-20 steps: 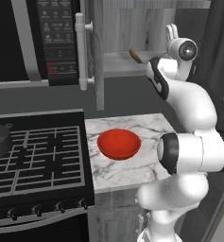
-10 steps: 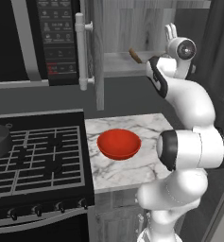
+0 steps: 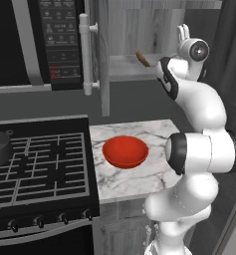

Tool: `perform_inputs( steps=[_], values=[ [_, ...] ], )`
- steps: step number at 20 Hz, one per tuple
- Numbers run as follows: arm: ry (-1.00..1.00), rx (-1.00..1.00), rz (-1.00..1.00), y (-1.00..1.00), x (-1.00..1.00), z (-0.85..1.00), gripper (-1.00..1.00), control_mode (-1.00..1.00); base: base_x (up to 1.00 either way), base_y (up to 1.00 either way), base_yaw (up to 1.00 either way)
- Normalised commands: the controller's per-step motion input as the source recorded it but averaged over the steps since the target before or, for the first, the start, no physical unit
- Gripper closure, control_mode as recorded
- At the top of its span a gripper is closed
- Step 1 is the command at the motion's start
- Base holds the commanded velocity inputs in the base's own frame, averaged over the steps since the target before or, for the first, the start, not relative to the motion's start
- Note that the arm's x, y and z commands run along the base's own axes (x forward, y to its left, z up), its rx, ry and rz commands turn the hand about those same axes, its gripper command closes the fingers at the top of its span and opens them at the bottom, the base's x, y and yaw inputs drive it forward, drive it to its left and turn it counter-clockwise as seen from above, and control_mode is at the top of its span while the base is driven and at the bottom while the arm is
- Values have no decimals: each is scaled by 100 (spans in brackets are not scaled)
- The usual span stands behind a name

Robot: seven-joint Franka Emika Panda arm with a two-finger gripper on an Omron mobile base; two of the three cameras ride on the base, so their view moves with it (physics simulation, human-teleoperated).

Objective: Open the cabinet and move the ladle to the pot. Then close the cabinet.

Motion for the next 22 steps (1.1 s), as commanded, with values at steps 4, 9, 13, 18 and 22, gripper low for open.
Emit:
perform_inputs(
  steps=[4, 9, 13, 18, 22],
  values=[
    [0, 0, 0, -17, 0, 0, -100, -100, 0, 0, 0],
    [0, 0, 0, -1, 9, -5, -100, -100, 0, 0, 0],
    [0, 0, 0, 0, 27, -7, -100, -100, 0, 0, 0],
    [0, 2, 1, 0, 29, -2, -100, -100, 0, 0, 0],
    [0, 5, 2, 0, 32, -1, -100, -100, 0, 0, 0]
  ],
)
